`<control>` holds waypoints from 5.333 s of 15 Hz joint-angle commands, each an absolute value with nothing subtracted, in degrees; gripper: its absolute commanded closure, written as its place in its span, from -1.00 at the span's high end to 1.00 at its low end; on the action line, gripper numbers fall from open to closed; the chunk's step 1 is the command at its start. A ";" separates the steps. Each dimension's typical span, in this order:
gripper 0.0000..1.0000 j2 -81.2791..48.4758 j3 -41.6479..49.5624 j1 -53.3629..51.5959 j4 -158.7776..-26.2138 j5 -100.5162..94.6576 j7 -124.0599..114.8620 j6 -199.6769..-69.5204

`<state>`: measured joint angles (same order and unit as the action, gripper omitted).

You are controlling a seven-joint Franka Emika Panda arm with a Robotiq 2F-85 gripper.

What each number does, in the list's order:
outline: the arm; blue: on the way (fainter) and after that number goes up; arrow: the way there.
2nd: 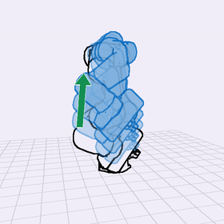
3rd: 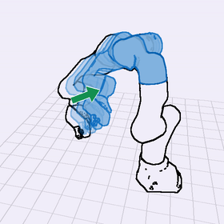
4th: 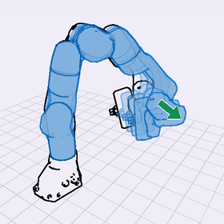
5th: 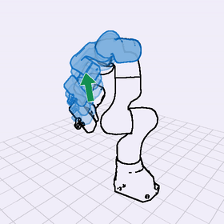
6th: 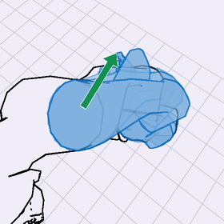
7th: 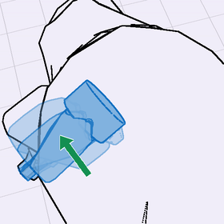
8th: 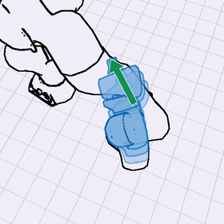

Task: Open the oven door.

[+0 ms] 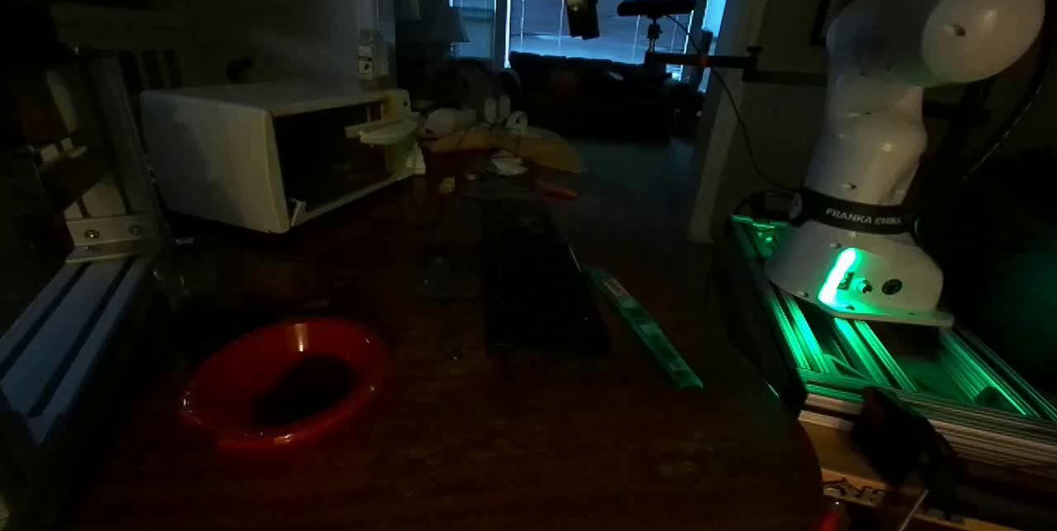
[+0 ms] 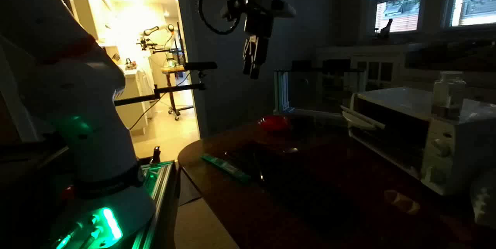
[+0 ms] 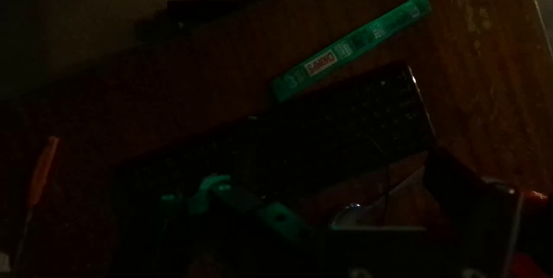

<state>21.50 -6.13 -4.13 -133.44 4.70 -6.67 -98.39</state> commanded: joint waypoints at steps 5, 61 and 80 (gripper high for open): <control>1.00 21.48 -6.03 -4.23 -133.36 4.66 -6.69 -98.30; -1.00 -14.85 4.20 1.28 -123.82 -2.97 -4.87 -161.24; -1.00 -16.29 3.97 2.75 -125.40 0.58 -5.29 -150.57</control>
<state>-16.24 4.32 2.15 -124.94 -0.94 -5.63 -151.97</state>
